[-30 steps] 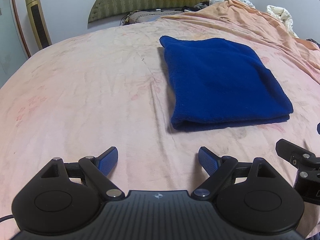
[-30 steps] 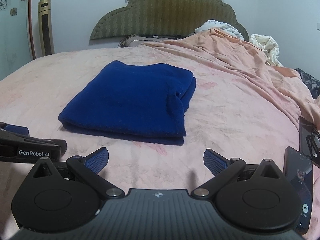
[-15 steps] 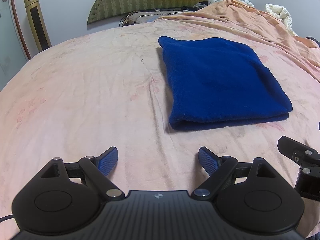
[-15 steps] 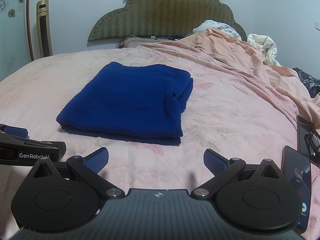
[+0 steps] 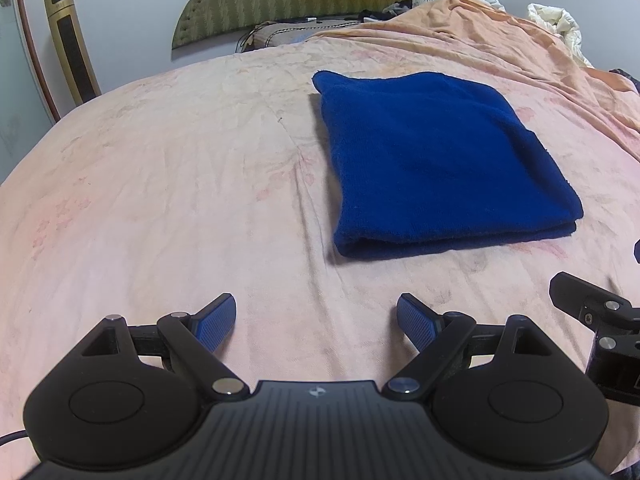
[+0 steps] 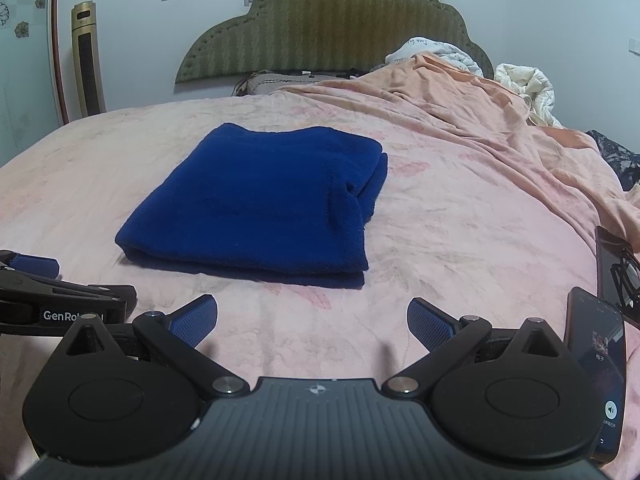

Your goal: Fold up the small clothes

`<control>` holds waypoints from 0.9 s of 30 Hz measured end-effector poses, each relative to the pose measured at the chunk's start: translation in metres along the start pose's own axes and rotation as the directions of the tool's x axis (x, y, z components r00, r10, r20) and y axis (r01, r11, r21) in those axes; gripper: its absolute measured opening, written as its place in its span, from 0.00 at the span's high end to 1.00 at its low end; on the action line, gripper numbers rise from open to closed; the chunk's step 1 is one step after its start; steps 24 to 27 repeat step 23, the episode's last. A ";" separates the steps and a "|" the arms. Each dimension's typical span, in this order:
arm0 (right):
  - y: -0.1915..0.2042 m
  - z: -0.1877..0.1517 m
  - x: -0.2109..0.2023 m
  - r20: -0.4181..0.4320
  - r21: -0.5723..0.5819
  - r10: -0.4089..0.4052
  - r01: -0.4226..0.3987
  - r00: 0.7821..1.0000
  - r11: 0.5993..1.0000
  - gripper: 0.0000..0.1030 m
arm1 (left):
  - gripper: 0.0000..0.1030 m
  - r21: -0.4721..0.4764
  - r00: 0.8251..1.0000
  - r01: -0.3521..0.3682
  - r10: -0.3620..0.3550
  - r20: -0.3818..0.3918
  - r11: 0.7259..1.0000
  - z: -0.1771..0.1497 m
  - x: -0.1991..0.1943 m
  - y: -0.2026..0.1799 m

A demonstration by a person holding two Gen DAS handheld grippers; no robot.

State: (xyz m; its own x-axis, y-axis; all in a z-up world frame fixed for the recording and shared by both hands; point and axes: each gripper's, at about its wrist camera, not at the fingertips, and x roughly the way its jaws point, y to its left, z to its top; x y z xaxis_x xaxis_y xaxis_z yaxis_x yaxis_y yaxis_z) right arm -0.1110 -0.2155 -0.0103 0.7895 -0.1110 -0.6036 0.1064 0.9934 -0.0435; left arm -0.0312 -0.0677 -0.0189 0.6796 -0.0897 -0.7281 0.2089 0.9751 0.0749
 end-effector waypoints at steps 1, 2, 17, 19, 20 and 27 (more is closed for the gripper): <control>0.000 0.000 0.000 -0.002 0.000 -0.001 0.001 1.000 1.000 0.01 | 0.14 0.000 1.000 0.001 -0.001 0.001 1.000 0.000 0.000 0.000; 0.000 0.000 0.000 -0.003 0.002 -0.002 0.002 1.000 1.000 0.01 | 0.14 0.001 1.000 0.000 0.000 0.003 1.000 0.000 0.000 0.000; 0.002 0.000 0.000 -0.002 -0.001 0.001 -0.001 1.000 1.000 0.01 | 0.14 0.012 1.000 0.009 -0.009 0.006 1.000 0.000 -0.001 0.001; 0.002 0.000 0.000 0.000 -0.001 0.001 -0.001 1.000 1.000 0.01 | 0.14 0.025 1.000 0.005 -0.005 0.028 1.000 0.000 -0.003 -0.001; 0.002 0.000 0.000 -0.002 -0.002 0.002 -0.002 1.000 1.000 0.01 | 0.14 0.032 0.999 0.003 -0.004 0.039 0.999 0.000 -0.005 -0.002; 0.003 0.000 0.000 -0.008 -0.010 0.001 -0.001 1.000 1.000 0.01 | 0.14 0.040 0.998 0.022 -0.024 0.056 0.999 0.001 -0.008 -0.002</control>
